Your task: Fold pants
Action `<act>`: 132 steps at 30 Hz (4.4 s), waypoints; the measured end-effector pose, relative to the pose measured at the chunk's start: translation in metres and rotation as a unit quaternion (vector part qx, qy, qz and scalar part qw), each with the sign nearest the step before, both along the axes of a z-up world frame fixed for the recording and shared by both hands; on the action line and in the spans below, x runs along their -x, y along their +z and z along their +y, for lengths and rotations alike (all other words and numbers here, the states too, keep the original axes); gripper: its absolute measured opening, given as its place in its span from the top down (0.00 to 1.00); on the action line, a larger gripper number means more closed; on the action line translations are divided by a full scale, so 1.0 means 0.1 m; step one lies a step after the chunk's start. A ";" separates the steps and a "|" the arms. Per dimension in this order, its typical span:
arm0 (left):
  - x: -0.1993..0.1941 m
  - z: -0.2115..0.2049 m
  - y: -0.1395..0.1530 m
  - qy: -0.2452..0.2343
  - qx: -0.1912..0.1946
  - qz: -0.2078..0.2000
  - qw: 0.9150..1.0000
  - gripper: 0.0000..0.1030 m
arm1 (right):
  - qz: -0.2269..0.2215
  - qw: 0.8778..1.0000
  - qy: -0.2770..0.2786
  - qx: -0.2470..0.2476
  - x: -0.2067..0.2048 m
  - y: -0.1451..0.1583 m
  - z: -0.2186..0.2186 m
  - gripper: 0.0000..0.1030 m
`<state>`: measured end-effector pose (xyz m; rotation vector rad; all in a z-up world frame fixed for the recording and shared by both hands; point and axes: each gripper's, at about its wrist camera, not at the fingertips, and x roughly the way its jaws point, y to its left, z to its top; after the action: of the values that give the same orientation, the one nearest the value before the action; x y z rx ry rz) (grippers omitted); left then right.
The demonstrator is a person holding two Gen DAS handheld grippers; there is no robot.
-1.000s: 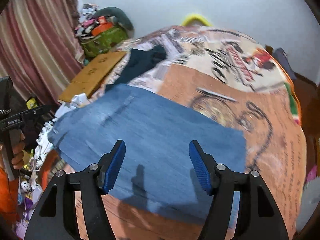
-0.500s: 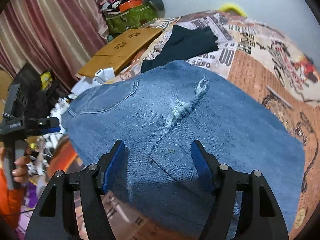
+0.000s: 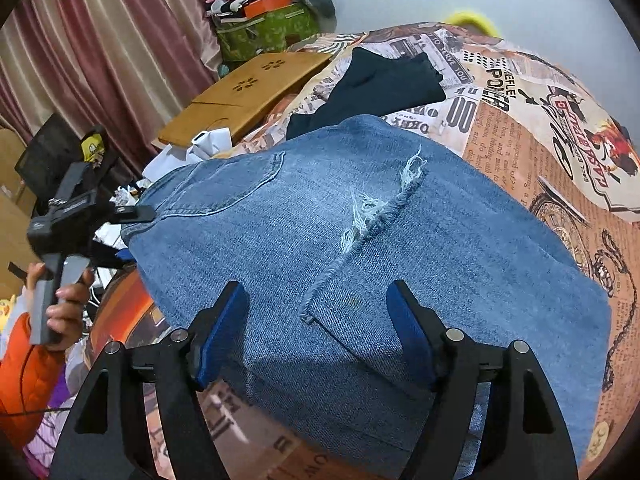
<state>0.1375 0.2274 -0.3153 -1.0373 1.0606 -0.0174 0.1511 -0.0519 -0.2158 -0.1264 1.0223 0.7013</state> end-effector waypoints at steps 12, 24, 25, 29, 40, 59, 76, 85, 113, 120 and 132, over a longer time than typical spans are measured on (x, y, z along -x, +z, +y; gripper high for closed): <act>-0.07 0.11 0.43 0.042 -0.125 -0.032 0.991 0.73 | 0.026 0.997 -0.031 -0.066 -0.04 0.17 -0.33 0.32; -0.35 -1.09 2.35 -0.033 -0.385 -0.233 0.893 0.76 | -0.002 0.983 -0.182 -0.015 -0.03 0.19 -1.61 0.31; -0.38 -1.24 2.48 -0.043 -0.389 -0.249 0.886 0.76 | 0.007 0.981 -0.193 -0.008 -0.02 0.10 -1.71 0.31; -0.49 -1.82 2.82 -0.082 -0.402 -0.295 0.863 0.77 | 0.040 0.978 -0.207 0.003 0.04 -0.19 -1.94 0.31; -1.10 -3.43 2.84 -0.222 -0.362 -0.316 0.848 0.79 | 0.033 0.980 -0.194 -0.040 0.12 -0.28 -2.04 0.31; -1.14 -4.53 1.85 -0.430 -0.271 -0.168 0.845 0.29 | 0.022 0.976 -0.204 -0.077 0.32 -0.16 -2.20 0.33; -2.06 -3.16 1.74 -0.298 -0.448 -0.138 0.831 0.05 | 0.043 0.972 -0.223 -0.061 0.52 -0.21 -2.28 0.28; -2.67 -2.99 0.60 -0.356 -0.514 -0.005 0.780 0.04 | 0.050 0.970 -0.231 -0.051 0.45 -0.20 -2.25 0.25; -0.43 -2.74 1.03 -0.368 -0.391 -0.071 0.841 0.16 | 0.005 0.977 -0.203 -0.061 0.51 0.07 -2.19 0.25; -0.72 -2.87 1.33 -0.318 -0.422 -0.113 0.841 0.16 | -0.001 0.978 -0.202 -0.049 0.35 0.10 -2.24 0.25; -1.99 -3.32 1.38 -0.342 -0.403 -0.129 0.839 0.14 | -0.009 0.979 -0.194 -0.059 -0.71 0.07 -2.13 0.34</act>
<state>0.3362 -0.1046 -0.1768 0.1413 0.9941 -0.2617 0.2218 -0.2652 -0.2092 0.1678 0.9501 0.4027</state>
